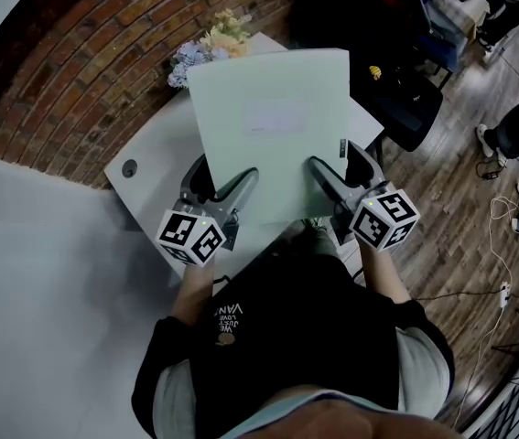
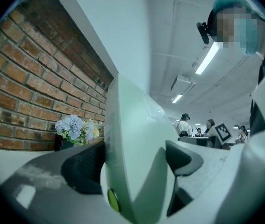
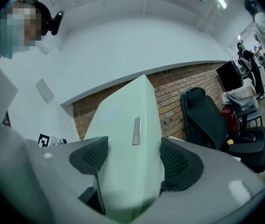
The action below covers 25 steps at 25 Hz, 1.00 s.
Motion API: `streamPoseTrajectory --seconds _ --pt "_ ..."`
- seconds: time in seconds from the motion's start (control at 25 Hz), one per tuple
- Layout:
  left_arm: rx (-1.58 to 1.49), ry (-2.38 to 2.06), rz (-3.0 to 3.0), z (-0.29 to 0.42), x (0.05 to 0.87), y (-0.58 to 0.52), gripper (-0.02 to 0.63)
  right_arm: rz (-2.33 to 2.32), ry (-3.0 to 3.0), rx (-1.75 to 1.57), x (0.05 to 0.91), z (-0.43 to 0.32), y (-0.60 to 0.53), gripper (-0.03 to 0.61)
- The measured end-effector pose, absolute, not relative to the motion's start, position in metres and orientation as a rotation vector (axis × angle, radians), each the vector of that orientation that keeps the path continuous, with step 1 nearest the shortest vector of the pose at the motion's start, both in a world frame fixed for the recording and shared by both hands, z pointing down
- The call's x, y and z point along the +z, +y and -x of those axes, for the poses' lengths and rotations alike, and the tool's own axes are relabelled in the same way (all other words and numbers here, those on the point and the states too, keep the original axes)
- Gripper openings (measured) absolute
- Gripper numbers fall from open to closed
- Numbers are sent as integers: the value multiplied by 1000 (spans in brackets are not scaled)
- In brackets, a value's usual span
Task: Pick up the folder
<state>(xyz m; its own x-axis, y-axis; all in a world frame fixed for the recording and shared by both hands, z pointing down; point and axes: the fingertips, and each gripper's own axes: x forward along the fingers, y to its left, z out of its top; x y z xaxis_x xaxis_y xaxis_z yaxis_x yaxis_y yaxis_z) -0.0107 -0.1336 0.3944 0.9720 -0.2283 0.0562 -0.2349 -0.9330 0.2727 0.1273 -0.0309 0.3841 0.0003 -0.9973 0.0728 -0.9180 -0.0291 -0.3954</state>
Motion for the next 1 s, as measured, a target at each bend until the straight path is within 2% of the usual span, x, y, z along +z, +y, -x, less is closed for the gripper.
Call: streamPoseTrajectory --seconds 1.0 --pt "-46 -294 -2898 -13 367 -136 418 2092 1988 -373 355 -147 -29 342"
